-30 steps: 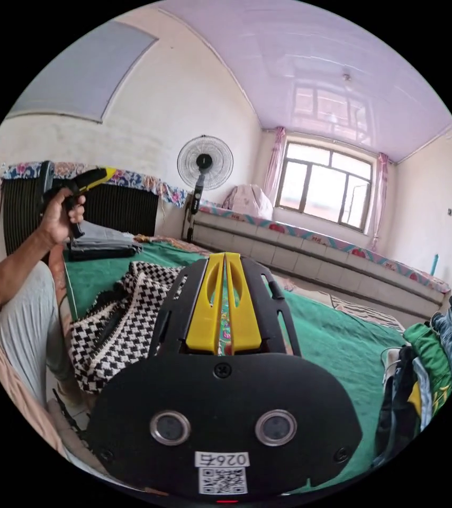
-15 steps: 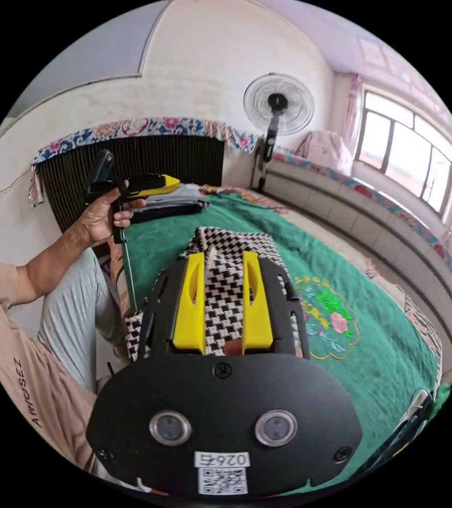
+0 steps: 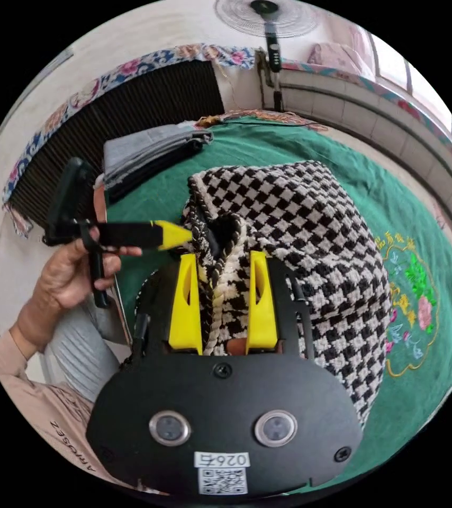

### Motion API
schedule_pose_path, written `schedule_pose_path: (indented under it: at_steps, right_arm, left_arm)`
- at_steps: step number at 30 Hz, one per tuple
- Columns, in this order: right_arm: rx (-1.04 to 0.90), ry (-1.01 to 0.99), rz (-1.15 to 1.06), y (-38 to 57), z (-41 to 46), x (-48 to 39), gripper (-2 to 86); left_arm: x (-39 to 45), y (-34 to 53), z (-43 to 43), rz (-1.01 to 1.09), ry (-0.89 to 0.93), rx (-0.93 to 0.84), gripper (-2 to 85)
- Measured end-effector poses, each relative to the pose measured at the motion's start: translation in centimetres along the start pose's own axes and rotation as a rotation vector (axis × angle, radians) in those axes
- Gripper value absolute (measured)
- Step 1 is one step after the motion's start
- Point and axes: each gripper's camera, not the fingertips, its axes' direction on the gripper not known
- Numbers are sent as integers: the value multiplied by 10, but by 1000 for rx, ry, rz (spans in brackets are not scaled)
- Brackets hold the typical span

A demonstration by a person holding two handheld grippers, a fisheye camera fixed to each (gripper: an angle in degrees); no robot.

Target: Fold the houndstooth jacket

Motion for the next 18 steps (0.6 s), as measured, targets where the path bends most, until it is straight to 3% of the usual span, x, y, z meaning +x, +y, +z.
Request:
schedule_pose_path:
  at_steps: [4,7,10,14,18]
  right_arm:
    - [58,-118,116,13,-12,40,8]
    - [137,-196,165,36,-40,71,3]
    - [284,-238,244,74,-93,107,2]
    - [519,-140,389,150,-189,174,2]
    - [691,-102,695,250,-230,268,29]
  left_arm:
    - [2,-13,30,-14,0,-18,194]
    - [0,-22,39,-45,14,9,115]
    - [2,-39,59,-44,187,-58,68]
    - [66,-76,42,212,162,39,67]
    - [140,-91,37,501,111,208,87]
